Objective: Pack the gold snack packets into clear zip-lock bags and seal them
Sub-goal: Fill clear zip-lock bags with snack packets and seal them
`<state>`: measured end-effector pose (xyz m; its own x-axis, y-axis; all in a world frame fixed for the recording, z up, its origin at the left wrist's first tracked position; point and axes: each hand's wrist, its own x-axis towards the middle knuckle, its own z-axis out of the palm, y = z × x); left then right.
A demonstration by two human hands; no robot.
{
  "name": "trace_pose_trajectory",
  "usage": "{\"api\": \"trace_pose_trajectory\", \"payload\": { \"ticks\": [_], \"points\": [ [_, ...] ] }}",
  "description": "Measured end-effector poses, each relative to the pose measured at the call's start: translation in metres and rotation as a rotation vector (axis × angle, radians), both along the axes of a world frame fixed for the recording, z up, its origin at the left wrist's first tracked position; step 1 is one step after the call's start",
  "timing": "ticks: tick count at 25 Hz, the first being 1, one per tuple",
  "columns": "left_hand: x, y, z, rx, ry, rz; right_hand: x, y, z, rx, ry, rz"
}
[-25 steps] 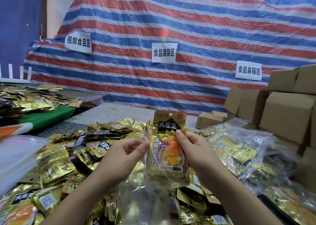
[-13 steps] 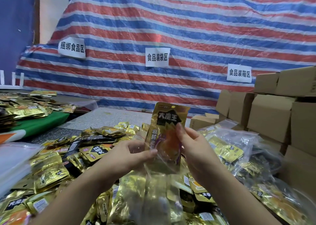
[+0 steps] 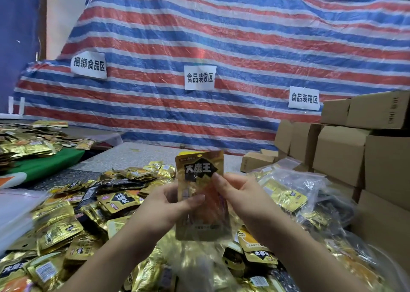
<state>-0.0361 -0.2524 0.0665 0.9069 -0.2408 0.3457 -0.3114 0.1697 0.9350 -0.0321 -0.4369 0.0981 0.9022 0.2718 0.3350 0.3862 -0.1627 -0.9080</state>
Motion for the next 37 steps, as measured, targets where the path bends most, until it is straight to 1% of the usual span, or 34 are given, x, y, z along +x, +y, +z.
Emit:
{"api": "trace_pose_trajectory", "payload": {
  "ticks": [3,5,7,9,12,14,16,18,21,26,28,29,31,33,34,35,37],
  "points": [
    [0.001,0.001,0.0,-0.046,0.028,0.033,-0.003,-0.012,0.002,-0.261,-0.05,0.021],
    [0.003,0.001,0.002,-0.099,0.065,0.077,-0.008,-0.018,0.005,-0.352,-0.013,0.092],
    [0.006,0.003,0.007,-0.086,0.083,0.115,-0.008,-0.024,0.006,-0.391,-0.058,0.069],
    [0.007,0.004,0.016,0.004,0.062,0.108,-0.007,-0.028,0.01,-0.401,-0.121,0.014],
    [0.004,0.005,0.038,0.137,0.016,0.109,-0.007,-0.034,0.022,-0.327,-0.151,-0.045],
    [0.004,0.005,0.055,0.234,-0.018,0.141,-0.008,-0.036,0.034,-0.346,-0.216,-0.098],
    [0.004,0.006,0.07,0.304,-0.09,0.168,-0.01,-0.036,0.043,-0.363,-0.287,-0.124],
    [0.005,0.007,0.08,0.311,-0.156,0.157,-0.012,-0.036,0.05,-0.351,-0.367,-0.152],
    [0.006,0.007,0.082,0.297,-0.185,0.132,-0.014,-0.036,0.056,-0.312,-0.431,-0.202],
    [0.008,0.011,0.073,0.256,-0.133,0.097,-0.012,-0.031,0.058,-0.302,-0.47,-0.248],
    [0.009,0.013,0.071,0.198,-0.082,0.064,-0.011,-0.033,0.059,-0.281,-0.428,-0.201],
    [0.01,0.015,0.07,0.161,-0.06,0.051,-0.01,-0.033,0.058,-0.231,-0.368,-0.157],
    [0.012,0.019,0.069,0.117,-0.027,0.045,0.0,-0.034,0.052,-0.058,-0.19,-0.084],
    [0.016,0.025,0.068,0.105,-0.016,0.066,0.016,-0.033,0.043,0.054,-0.04,-0.142],
    [0.018,0.028,0.067,0.102,-0.019,0.082,0.025,-0.034,0.035,0.025,-0.003,-0.204],
    [0.021,0.031,0.065,0.098,-0.026,0.099,0.034,-0.035,0.026,-0.086,0.0,-0.268],
    [0.025,0.034,0.057,0.075,-0.045,0.136,0.049,-0.04,0.001,-0.432,-0.063,-0.343]
  ]
}}
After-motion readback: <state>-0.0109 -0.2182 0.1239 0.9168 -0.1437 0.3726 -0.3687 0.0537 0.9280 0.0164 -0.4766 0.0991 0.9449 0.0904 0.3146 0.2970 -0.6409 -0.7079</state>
